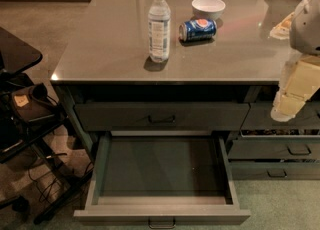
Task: Place blue plastic bottle into middle drawer
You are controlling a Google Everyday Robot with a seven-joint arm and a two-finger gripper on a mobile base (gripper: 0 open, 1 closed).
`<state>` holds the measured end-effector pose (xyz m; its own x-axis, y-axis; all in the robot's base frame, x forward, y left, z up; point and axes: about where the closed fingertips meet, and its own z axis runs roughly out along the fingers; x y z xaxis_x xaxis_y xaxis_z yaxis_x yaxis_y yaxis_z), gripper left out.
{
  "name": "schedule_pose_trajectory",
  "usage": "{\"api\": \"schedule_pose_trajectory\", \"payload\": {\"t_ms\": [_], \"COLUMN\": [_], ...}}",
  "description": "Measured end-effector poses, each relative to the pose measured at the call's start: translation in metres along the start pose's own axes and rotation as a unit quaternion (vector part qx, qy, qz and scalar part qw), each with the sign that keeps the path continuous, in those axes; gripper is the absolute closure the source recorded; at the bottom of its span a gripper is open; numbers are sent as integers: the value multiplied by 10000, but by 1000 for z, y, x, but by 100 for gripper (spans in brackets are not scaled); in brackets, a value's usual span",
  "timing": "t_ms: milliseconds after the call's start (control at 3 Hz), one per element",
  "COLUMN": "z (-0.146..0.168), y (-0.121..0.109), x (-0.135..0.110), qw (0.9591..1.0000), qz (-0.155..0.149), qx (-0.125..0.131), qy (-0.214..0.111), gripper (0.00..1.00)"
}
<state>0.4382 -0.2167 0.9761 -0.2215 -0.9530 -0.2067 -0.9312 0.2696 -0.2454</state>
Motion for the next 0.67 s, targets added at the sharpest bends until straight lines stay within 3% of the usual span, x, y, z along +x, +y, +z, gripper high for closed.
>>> {"api": "schedule_pose_trajectory", "payload": {"t_ms": [333,667], "z": [1,14], "y": [-6,-34], "x": [-4,-15], "qw": [10000,9989], "qz": [-35,-70], "qx": [-5,-164], "qy": [-74,-443], "gripper": [0,0]}}
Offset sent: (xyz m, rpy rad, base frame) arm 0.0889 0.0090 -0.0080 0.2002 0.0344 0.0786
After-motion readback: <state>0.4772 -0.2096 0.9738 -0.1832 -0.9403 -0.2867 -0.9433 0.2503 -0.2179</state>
